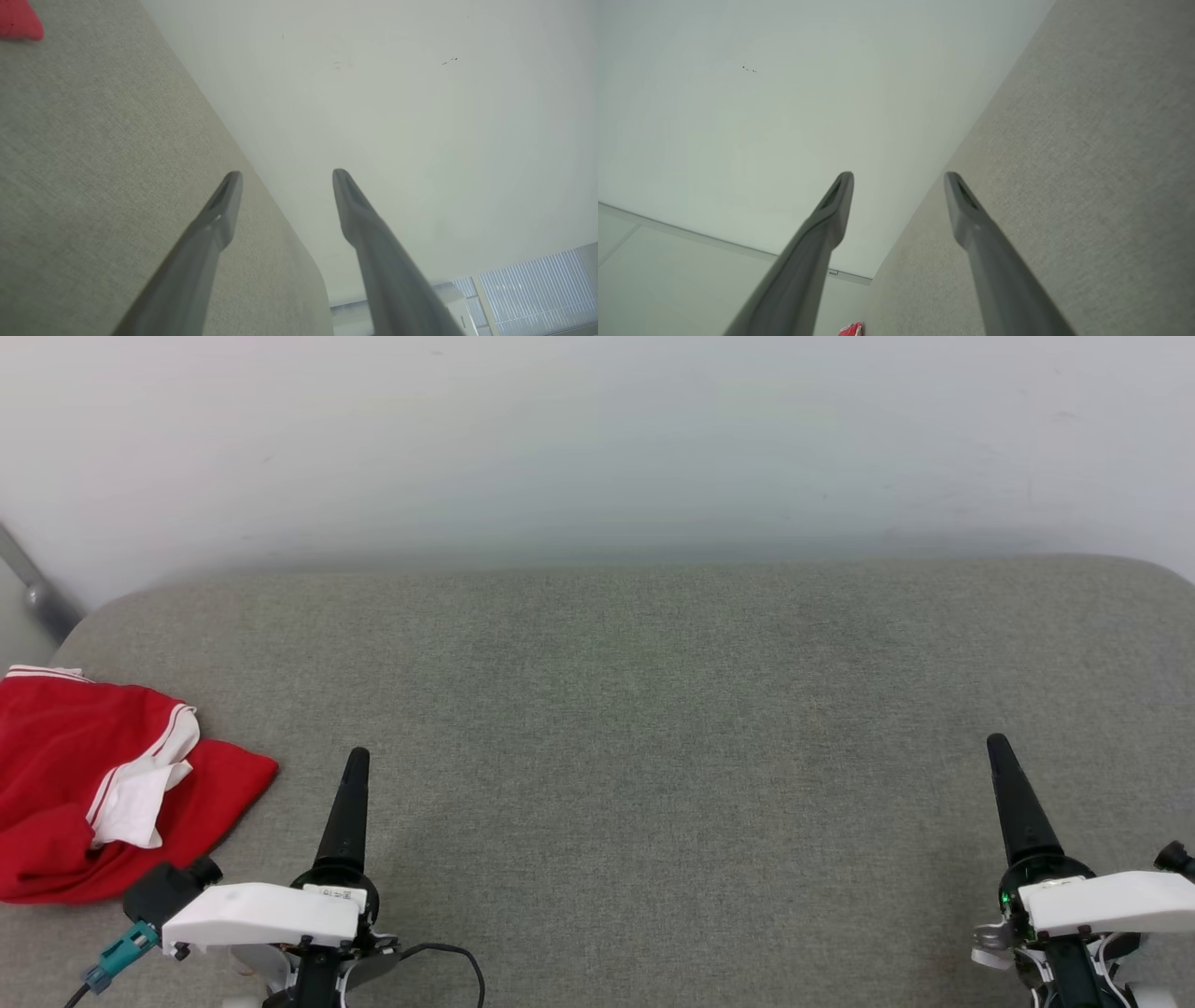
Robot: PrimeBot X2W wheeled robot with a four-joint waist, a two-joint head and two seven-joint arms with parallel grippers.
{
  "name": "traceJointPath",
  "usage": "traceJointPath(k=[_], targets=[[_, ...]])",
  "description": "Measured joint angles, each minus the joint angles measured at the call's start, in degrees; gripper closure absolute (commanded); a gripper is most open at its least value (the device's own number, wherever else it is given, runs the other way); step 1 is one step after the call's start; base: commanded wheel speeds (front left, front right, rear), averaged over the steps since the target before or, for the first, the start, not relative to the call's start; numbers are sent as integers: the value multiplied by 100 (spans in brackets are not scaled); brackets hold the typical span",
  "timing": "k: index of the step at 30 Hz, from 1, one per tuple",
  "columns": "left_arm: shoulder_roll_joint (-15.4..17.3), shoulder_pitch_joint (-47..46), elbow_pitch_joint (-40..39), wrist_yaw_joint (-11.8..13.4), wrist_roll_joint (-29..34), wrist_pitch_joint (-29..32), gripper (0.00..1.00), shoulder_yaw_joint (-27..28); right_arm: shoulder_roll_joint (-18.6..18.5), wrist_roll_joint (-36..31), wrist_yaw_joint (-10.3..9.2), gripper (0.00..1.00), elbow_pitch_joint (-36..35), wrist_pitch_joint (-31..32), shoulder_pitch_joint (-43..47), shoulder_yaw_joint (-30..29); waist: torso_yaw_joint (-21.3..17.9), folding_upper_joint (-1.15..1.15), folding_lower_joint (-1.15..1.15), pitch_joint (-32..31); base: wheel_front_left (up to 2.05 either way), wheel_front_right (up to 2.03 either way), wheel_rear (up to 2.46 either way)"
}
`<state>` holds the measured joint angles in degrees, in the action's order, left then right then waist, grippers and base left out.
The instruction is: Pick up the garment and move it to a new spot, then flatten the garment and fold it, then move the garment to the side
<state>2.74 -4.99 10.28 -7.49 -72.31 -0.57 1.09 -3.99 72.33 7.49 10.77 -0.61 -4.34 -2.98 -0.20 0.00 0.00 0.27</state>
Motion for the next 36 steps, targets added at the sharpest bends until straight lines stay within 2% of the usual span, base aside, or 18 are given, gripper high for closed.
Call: traceJointPath(k=[14, 21, 26, 36], targets=[[11, -4, -46, 78, 2033, -294, 0, -172, 14, -2262, 0, 0, -291, 20, 64, 169, -11, 0, 0, 1, 0, 0, 0], [87, -4, -37, 156, 2864, -419, 0, -303, 36, -3010, 0, 0, -408, 66, 112, 149, 1, 0, 0, -5, 0, 0, 0], [203, -7, 8, 300, 3404, -513, 0, -428, 48, -3486, 0, 0, -487, 70, 121, 147, 6, 0, 0, -18, 0, 0, 0], [396, -30, 81, 503, 4223, -673, 0, -703, 60, -4334, 0, 0, -581, 118, 213, 118, 25, 0, 0, -57, 0, 0, 0]])
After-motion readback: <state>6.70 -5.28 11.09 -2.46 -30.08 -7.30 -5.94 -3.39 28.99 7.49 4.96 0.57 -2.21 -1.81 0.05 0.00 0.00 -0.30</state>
